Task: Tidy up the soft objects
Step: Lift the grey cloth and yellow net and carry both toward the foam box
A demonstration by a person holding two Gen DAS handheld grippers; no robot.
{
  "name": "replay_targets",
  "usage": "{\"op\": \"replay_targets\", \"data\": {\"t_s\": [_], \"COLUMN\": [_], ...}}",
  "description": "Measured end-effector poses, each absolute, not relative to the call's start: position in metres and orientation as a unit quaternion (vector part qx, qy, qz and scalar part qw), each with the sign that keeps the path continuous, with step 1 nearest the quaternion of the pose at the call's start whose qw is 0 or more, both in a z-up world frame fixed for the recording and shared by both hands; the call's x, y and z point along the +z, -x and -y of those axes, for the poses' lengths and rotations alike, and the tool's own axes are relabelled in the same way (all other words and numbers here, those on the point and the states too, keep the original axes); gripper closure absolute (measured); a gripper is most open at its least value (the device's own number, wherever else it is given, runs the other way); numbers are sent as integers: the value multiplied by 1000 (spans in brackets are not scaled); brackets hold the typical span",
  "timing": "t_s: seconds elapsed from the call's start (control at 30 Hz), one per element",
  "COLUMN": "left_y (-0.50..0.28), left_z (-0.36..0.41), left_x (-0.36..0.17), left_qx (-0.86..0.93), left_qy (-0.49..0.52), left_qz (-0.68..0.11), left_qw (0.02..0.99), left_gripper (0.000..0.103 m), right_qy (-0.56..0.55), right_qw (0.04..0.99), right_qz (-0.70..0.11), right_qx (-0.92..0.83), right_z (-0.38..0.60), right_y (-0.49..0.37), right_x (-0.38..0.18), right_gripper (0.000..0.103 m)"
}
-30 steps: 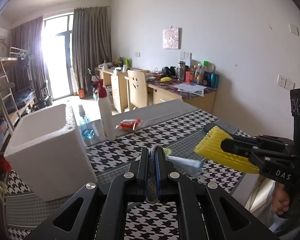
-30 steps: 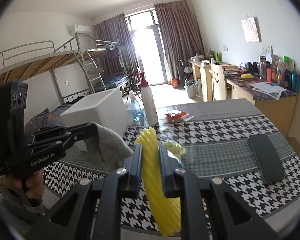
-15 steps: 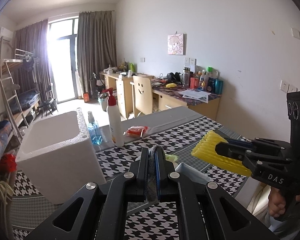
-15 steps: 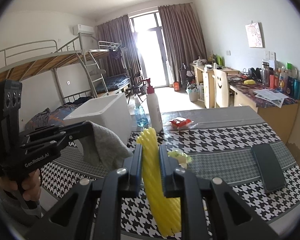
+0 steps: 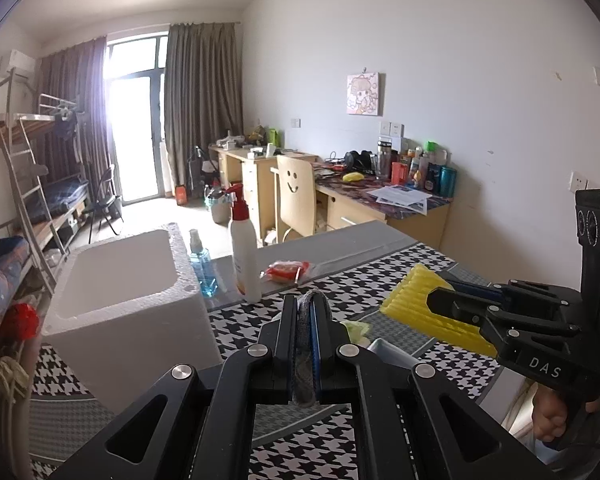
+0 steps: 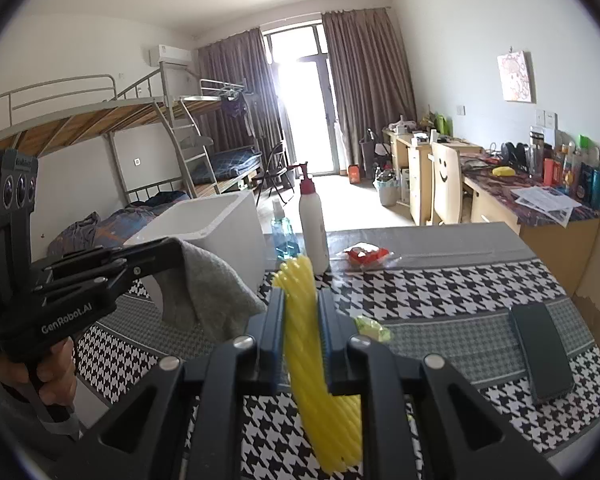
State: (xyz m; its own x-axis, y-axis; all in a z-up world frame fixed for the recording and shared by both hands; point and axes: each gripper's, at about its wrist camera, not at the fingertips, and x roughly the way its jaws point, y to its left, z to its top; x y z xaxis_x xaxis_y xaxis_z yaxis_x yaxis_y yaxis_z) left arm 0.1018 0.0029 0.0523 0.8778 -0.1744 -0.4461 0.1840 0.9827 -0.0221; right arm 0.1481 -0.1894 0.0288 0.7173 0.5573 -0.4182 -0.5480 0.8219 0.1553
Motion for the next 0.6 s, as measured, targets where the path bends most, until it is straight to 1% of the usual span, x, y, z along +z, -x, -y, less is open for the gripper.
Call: {"op": "replay_targets", "data": {"t_s": [0.3,0.6], "left_y": [-111,-116], "left_z": [-14,-21], "left_x": [62,77], "left_qx": [-88,-71], "left_qy": [0,-11], "left_qz": [-227,-216], "left_qw": [970,974], "left_gripper": [97,97], "right_qy": [-3,9], "right_qw": [928,930], "right_qz": [-222,-211], "right_qx": [298,300], "right_z": [182,165], "right_y": [-158,-166], "right_x": [44,57], "right_gripper": [84,84]}}
